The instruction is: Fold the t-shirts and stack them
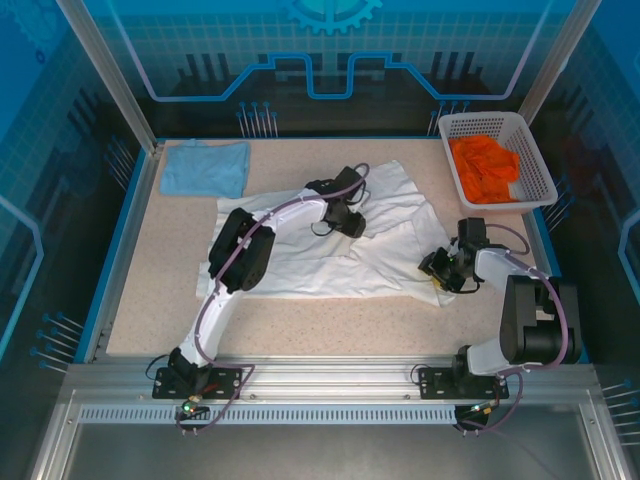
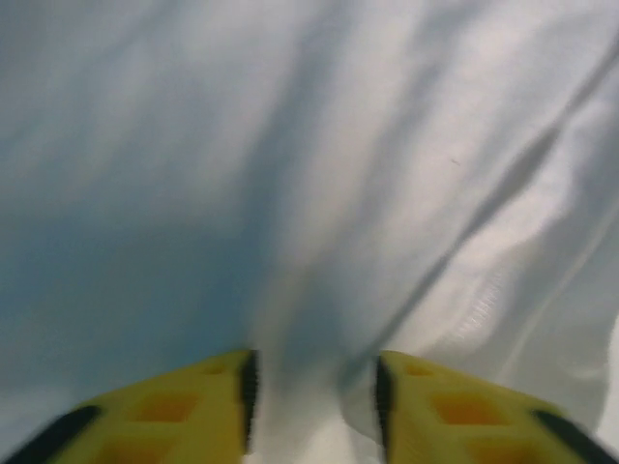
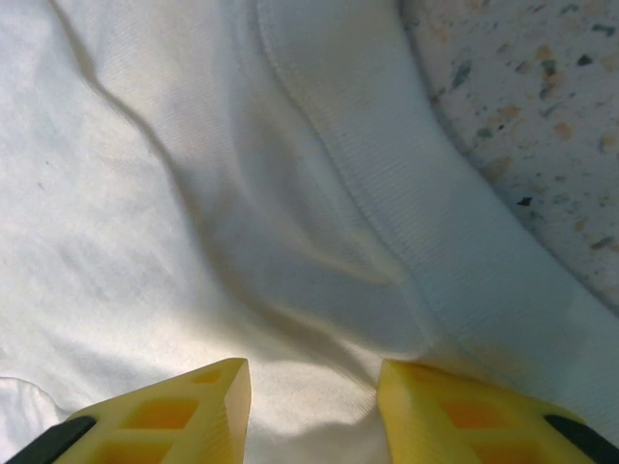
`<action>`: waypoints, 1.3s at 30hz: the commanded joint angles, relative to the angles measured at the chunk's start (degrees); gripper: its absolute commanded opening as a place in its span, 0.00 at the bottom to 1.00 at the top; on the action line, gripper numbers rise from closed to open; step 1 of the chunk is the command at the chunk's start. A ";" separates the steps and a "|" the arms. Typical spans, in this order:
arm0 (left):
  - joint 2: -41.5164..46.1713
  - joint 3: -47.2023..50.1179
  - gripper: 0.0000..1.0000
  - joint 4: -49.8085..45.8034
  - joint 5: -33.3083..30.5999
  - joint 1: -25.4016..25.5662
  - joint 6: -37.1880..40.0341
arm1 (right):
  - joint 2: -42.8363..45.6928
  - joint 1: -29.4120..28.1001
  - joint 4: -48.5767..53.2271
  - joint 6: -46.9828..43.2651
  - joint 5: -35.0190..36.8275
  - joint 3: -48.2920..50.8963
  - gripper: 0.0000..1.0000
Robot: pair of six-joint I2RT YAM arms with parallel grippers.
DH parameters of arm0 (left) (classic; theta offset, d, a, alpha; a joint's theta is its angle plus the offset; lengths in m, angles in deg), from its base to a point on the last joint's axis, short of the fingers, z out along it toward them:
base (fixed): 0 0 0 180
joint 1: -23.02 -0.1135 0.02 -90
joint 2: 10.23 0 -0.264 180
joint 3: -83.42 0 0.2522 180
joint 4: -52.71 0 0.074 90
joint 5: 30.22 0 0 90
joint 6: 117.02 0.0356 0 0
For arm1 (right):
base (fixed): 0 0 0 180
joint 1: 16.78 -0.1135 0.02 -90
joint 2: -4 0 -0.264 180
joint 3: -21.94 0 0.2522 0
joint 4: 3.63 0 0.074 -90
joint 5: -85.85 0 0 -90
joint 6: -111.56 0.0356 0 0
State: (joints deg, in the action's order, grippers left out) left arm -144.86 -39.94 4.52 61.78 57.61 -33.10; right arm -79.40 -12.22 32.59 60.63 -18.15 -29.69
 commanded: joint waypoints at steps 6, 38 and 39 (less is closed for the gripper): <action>12.03 7.69 0.57 4.46 -0.84 -2.29 -9.23 | -1.25 0.71 2.30 0.48 1.06 -0.19 0.44; 59.27 80.52 0.63 15.86 -7.18 -21.97 -47.00 | -6.39 -29.36 9.06 5.31 15.23 -8.39 0.47; 59.62 80.87 0.63 15.34 -7.19 -22.23 -46.79 | -6.67 -29.34 9.42 5.64 15.25 -7.95 0.47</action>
State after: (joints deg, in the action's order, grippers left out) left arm -85.63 38.11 23.40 58.61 36.54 -78.43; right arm -85.00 -41.86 41.09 65.13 -3.90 -39.02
